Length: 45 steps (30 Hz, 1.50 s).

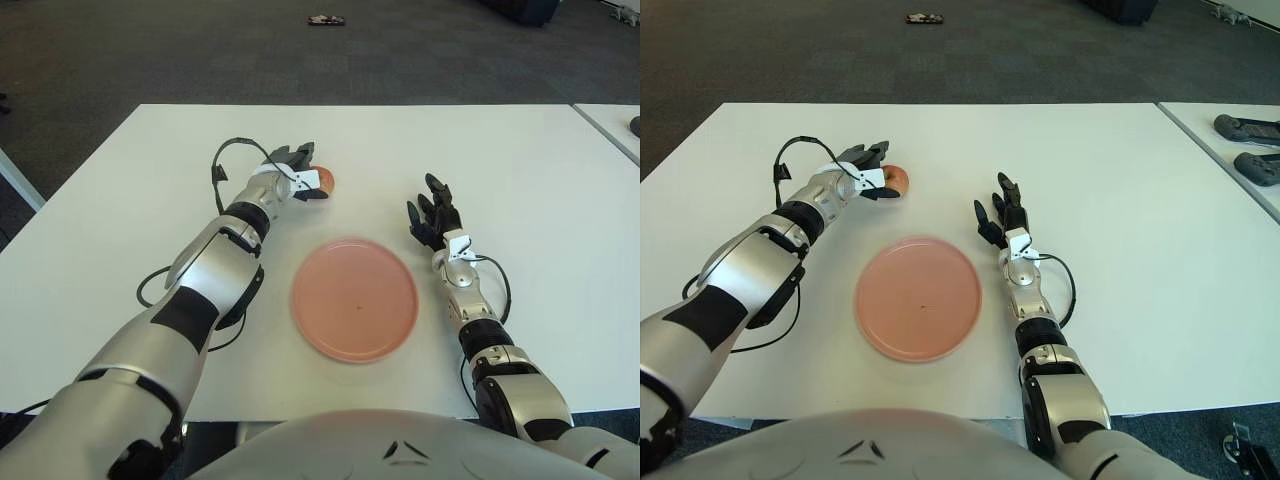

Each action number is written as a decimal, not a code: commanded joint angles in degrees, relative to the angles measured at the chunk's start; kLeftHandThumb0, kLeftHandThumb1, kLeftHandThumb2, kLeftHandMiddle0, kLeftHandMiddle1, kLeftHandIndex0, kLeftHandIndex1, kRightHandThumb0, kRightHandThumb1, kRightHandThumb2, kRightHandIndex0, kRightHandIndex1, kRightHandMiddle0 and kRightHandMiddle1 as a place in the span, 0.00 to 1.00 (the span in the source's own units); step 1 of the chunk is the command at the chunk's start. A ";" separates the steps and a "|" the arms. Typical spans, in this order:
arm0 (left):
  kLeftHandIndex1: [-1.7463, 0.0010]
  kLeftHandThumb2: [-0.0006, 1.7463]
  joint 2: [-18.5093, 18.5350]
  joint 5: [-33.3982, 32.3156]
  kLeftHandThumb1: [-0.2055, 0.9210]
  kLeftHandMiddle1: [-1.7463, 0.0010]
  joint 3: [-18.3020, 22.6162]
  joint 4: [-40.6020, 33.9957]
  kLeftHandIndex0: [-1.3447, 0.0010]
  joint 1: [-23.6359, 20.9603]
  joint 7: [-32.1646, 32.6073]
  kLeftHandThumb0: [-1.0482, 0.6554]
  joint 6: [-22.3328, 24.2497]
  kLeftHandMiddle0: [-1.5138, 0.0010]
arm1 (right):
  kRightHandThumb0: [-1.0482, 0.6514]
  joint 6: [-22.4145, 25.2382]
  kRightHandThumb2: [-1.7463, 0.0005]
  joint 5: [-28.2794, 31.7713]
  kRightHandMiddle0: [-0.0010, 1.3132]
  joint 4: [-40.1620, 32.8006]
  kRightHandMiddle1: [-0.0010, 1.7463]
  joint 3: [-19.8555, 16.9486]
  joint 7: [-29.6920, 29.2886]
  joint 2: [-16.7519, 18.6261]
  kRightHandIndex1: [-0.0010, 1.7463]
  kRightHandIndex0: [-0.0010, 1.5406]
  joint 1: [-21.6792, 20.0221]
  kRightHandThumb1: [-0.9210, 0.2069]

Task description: Put the apple into the plate.

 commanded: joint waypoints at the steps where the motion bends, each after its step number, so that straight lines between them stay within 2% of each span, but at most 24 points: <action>1: 1.00 0.22 0.54 3.16 1.00 1.00 -2.96 0.72 1.00 0.88 0.78 0.00 2.01 1.00 | 0.28 3.38 0.69 0.45 0.00 2.45 0.19 -0.26 0.51 0.45 0.00 0.13 3.40 0.01; 6: 1.00 0.22 0.41 5.42 1.00 1.00 -5.38 1.01 1.00 1.33 1.27 0.00 3.78 1.00 | 0.28 3.62 0.69 0.50 0.00 2.14 0.20 -0.34 0.53 0.55 0.00 0.13 3.51 0.00; 15: 1.00 0.20 0.08 5.97 1.00 1.00 -6.21 0.94 1.00 1.76 2.81 0.00 4.26 1.00 | 0.28 3.73 0.69 0.51 0.00 2.07 0.20 -0.50 0.59 0.69 0.00 0.13 3.55 0.00; 40: 0.98 0.16 -0.67 3.60 1.00 1.00 -3.33 0.77 0.97 2.78 10.25 0.00 -1.19 1.00 | 0.28 4.55 0.68 -0.25 0.00 1.64 0.19 -0.51 -0.58 1.01 0.00 0.13 3.87 0.00; 45: 0.93 0.15 -0.63 3.36 1.00 1.00 -2.90 0.78 1.00 2.87 10.56 0.00 -1.76 1.00 | 0.28 4.74 0.68 -0.20 0.00 1.49 0.19 -0.49 -0.77 1.13 0.00 0.13 3.92 0.00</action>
